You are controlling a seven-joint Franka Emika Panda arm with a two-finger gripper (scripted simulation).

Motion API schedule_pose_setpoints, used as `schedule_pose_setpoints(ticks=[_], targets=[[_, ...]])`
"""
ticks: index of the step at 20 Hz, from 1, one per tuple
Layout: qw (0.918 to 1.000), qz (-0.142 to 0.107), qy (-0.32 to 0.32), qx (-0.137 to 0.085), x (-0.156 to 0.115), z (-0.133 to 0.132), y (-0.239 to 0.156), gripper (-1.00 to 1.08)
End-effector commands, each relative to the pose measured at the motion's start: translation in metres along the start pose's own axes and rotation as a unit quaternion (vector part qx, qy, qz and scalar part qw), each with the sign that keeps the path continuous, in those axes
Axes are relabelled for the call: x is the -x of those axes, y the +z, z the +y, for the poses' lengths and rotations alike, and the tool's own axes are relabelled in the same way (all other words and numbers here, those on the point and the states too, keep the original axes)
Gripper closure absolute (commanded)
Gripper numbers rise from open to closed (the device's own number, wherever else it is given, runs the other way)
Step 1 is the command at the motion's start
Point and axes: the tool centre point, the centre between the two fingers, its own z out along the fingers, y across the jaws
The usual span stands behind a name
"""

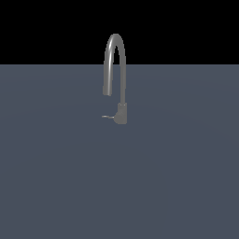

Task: Turn on the faucet by rotating a designated handle.

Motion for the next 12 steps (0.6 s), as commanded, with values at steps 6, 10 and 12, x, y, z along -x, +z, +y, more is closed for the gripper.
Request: schedule_pose_setpoints(ticks=[6,10,12], targets=[[0.9999,-0.001,-0.012,0.011,-0.004,-0.002,0.003,1.08],[0.9986,-0.004,-0.037,0.037,-0.014,-0.005,0.009,1.08],[0.9970,-0.006,-0.055,0.054,-0.021,-0.007,0.013,1.08]])
